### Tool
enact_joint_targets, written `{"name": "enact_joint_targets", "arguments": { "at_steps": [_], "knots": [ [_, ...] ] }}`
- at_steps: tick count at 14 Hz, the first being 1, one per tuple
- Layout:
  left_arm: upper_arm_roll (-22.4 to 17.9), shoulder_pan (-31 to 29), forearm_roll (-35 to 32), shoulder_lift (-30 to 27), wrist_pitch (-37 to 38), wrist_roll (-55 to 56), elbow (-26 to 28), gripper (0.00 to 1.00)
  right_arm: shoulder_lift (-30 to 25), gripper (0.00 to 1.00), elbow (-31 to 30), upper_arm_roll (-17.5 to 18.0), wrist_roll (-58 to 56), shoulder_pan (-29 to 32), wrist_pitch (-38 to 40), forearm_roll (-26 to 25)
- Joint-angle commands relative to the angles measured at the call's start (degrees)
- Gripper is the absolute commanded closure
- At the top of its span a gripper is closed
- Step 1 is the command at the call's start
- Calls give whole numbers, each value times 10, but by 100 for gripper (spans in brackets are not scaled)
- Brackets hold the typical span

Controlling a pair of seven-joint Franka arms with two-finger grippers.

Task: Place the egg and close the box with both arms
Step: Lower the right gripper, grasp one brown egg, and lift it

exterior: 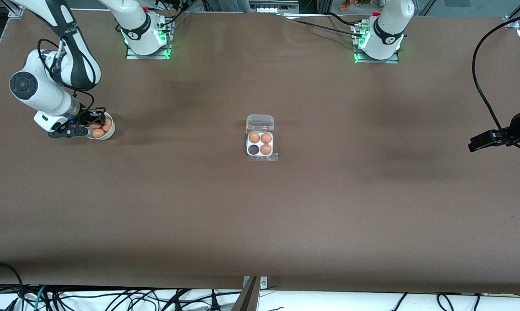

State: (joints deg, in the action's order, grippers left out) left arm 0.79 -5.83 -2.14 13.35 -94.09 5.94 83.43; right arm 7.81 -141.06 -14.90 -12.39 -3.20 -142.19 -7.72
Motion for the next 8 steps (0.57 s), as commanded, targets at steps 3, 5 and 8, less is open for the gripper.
{"name": "enact_joint_targets", "arguments": {
  "at_steps": [3, 5, 8],
  "knots": [
    [2, 1, -15, 7, 7, -8, -17, 0, 0, 57, 7, 1, -2, -1, 9, 1],
    [2, 1, -15, 7, 7, -8, -18, 0, 0, 62, 7, 1, -3, -1, 9, 2],
    [3, 3, -15, 6, 8, -8, -18, 0, -2, 70, 10, 6, -3, -1, 21, 2]
  ]
}}
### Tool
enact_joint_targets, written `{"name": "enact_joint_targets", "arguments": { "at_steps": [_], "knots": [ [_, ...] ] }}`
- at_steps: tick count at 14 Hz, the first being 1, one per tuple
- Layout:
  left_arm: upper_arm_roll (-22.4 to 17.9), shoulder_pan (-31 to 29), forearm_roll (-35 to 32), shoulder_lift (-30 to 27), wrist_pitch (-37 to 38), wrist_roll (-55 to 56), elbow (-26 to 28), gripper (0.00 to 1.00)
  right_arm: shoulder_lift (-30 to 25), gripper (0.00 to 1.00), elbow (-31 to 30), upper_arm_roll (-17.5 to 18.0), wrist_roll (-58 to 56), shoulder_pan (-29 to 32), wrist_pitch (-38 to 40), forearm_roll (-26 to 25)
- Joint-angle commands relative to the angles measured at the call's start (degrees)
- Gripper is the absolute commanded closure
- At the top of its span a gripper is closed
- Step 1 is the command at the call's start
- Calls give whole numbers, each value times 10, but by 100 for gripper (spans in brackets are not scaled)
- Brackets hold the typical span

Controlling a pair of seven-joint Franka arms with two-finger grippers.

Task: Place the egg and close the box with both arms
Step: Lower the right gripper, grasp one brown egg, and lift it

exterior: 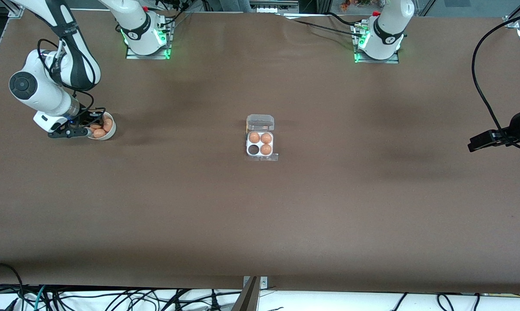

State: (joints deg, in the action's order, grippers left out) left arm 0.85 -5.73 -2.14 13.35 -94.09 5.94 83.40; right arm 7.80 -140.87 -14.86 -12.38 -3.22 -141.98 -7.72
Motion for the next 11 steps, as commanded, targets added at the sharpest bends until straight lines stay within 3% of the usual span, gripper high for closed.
{"name": "enact_joint_targets", "arguments": {
  "at_steps": [1, 7, 11],
  "knots": [
    [2, 2, -15, 6, 8, -8, -17, 0, -4, 73, 15, 5, -3, -1, 26, 2],
    [4, 2, -15, 5, 8, -7, -17, 0, -7, 75, 54, 15, -3, -1, 92, 3],
    [4, 2, -16, 5, 8, -7, -17, 0, 0, 77, 131, 62, 3, -4, 177, 45]
  ]
}}
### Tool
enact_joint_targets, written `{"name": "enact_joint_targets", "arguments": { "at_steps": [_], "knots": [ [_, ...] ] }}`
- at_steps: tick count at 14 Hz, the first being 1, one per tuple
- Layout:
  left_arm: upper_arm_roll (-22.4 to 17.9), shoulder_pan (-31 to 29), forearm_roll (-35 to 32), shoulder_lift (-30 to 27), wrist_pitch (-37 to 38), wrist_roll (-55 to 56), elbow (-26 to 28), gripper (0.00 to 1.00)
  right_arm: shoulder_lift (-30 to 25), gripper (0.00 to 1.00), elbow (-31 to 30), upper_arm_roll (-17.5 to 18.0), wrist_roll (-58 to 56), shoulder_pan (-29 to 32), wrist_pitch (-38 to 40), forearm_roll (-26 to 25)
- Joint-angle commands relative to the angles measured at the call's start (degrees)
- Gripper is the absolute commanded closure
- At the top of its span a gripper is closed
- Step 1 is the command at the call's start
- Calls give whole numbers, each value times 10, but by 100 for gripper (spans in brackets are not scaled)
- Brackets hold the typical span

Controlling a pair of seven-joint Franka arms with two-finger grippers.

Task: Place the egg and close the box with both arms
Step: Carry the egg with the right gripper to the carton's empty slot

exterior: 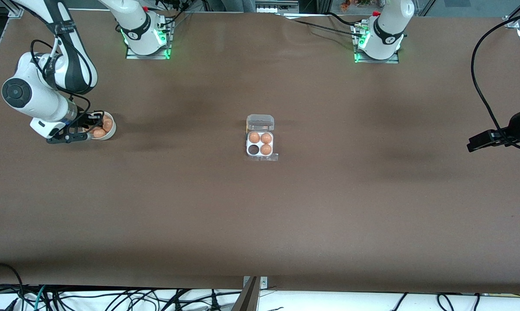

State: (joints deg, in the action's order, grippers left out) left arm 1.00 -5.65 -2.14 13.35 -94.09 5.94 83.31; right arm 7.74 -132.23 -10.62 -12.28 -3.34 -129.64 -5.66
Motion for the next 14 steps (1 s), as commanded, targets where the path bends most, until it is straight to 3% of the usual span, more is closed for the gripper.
{"name": "enact_joint_targets", "arguments": {
  "at_steps": [1, 5, 14],
  "knots": [
    [2, 1, -16, 5, 8, -8, -17, 0, 7, 81, 70, 26, 4, -8, 81, 28],
    [4, 1, -16, 5, 8, -7, -17, 0, 47, 81, 170, 48, 67, -41, 162, 31],
    [4, 3, -15, 5, 8, -8, -17, 0, 155, 81, 315, 132, 331, -140, 168, 86]
  ]
}}
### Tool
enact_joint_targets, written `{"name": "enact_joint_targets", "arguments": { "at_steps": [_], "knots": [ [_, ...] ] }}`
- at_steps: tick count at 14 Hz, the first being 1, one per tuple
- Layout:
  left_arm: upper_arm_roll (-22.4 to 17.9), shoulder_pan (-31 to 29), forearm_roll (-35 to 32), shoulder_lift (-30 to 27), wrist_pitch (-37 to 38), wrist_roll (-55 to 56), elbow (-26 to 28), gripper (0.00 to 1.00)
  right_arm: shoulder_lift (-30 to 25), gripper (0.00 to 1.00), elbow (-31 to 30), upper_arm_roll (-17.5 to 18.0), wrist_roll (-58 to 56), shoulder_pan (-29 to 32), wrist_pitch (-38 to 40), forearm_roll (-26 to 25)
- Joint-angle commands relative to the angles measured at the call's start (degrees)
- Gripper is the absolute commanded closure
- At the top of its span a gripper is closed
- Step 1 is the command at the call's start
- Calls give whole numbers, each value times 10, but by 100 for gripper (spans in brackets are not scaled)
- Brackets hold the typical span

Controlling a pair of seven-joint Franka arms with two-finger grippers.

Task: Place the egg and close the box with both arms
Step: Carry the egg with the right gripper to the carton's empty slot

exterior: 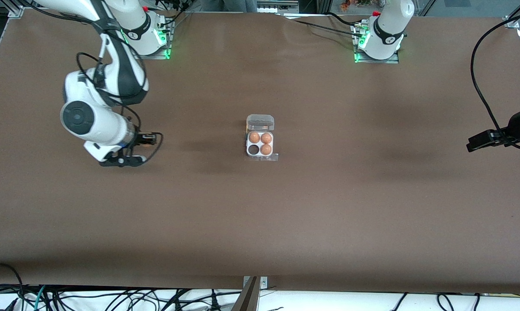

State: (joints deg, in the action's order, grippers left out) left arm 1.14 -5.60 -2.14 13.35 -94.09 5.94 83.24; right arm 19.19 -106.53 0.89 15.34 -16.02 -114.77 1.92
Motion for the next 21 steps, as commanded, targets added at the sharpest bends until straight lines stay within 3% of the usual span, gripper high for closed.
{"name": "enact_joint_targets", "arguments": {
  "at_steps": [1, 4, 11, 21],
  "knots": [
    [3, 2, -15, 5, 8, -7, -16, 0, 58, 81, 80, 30, 83, -20, 19, 18],
    [4, 3, -15, 5, 8, -7, -17, 0, 121, 81, 156, 56, 171, -48, 17, 37],
    [6, 11, -15, 5, 8, -2, -16, 0, 230, 81, 298, 59, 357, -153, 7, 35],
    [7, 37, -15, 7, 11, -1, -12, 0, 275, 81, 306, 60, 381, -202, -50, 35]
  ]
}}
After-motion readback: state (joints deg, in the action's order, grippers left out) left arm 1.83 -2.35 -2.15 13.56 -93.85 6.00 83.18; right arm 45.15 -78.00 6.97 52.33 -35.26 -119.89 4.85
